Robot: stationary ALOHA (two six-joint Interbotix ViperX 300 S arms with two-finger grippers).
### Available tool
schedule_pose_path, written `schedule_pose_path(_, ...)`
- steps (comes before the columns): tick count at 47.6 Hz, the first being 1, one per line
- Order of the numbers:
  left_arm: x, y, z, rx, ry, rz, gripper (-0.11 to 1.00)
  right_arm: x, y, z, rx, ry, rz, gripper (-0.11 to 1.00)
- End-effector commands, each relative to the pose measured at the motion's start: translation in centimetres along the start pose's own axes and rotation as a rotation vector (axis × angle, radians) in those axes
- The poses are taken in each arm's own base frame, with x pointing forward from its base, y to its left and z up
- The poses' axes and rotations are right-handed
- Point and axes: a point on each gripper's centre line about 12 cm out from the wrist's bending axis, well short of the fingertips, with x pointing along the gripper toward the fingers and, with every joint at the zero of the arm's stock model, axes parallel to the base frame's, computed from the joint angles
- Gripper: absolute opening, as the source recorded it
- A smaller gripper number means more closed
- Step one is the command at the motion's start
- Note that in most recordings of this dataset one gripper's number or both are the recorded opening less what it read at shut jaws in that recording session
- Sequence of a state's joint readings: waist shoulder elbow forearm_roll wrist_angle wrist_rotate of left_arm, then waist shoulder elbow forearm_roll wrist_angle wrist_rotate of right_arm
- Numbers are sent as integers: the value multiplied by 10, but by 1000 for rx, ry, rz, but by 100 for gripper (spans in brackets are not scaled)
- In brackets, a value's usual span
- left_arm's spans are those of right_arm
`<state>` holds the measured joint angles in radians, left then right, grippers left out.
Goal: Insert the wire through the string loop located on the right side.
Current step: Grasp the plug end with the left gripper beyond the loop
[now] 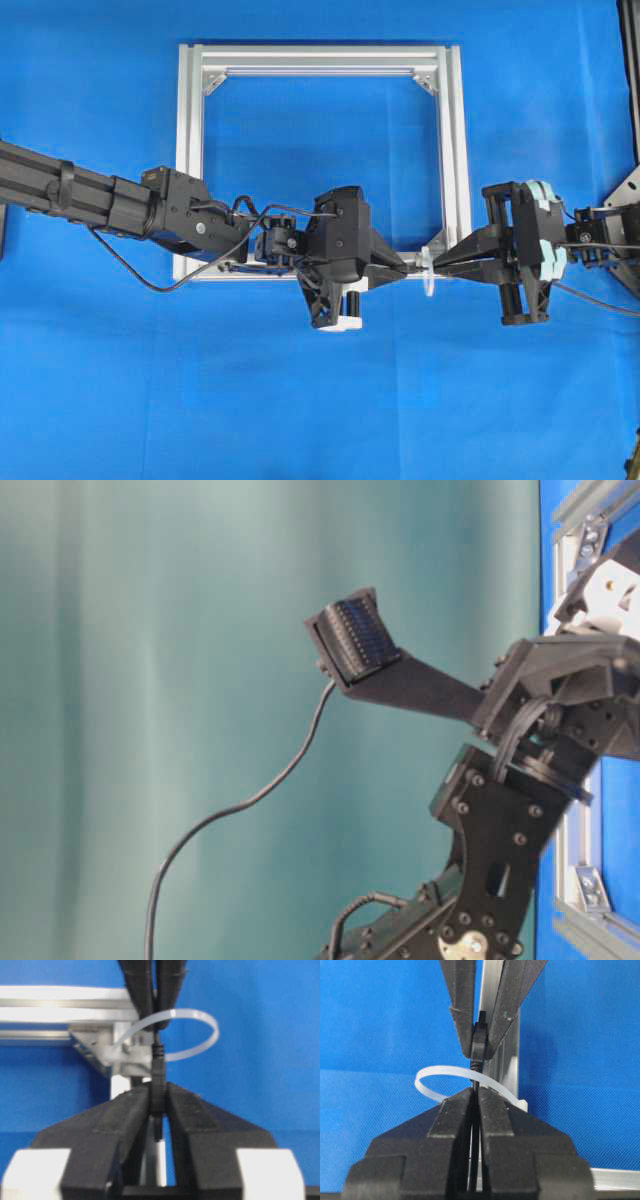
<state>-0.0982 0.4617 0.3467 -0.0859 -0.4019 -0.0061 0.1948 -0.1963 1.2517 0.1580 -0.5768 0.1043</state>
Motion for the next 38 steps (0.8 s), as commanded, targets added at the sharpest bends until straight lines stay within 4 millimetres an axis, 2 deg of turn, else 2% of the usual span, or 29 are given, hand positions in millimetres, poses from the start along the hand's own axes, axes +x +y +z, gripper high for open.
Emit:
schedule_pose_path(1, -2, -3, 21, 1, -58, -7, 8, 2, 2, 8, 1, -27, 4, -4)
schedule_pose_path(22, -2, -2, 21, 0, -60, -6, 8, 2, 1, 4, -3, 4, 3, -3)
schedule_pose_path(26, -2, -2, 20, 1, -56, -6, 8, 2, 1, 5, 1, 0, 2, -1)
schedule_pose_path(31, -2, -3, 19, 1, -55, -7, 8, 2, 1, 5, 8, -1, 1, 14)
schedule_pose_path(38, -2, -3, 19, 1, -55, -7, 8, 2, 1, 5, 15, 3, -2, 56)
